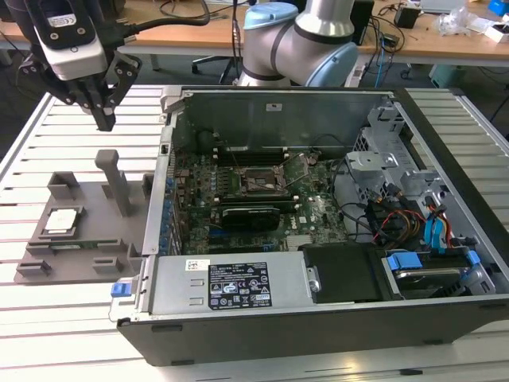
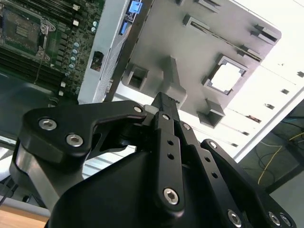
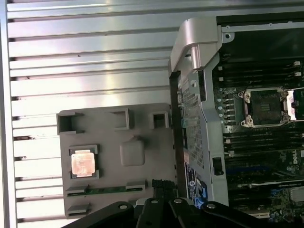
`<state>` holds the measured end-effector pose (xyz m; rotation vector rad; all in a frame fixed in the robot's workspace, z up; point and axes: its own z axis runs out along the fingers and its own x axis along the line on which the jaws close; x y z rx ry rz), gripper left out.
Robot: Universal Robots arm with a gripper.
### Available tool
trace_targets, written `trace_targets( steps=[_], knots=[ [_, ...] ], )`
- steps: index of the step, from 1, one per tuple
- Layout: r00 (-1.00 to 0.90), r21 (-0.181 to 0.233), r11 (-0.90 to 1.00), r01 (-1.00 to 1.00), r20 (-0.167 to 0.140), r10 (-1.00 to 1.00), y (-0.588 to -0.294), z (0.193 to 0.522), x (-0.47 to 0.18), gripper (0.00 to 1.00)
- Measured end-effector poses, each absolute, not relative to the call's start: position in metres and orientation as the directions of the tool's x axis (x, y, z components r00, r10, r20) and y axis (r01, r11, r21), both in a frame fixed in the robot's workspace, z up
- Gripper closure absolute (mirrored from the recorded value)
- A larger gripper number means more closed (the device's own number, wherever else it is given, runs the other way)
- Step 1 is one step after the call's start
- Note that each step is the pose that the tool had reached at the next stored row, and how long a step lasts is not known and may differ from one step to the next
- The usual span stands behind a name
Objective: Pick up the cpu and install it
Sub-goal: 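Reach for the cpu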
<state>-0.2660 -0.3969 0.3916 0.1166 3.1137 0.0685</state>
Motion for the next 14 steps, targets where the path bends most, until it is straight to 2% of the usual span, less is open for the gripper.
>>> trace_targets(
  steps=[14],
  knots=[
    [-0.997,0.045,0.996,0.074,-0.023,0.075,-0.397,0.391,-0.291,0.89]
  ],
)
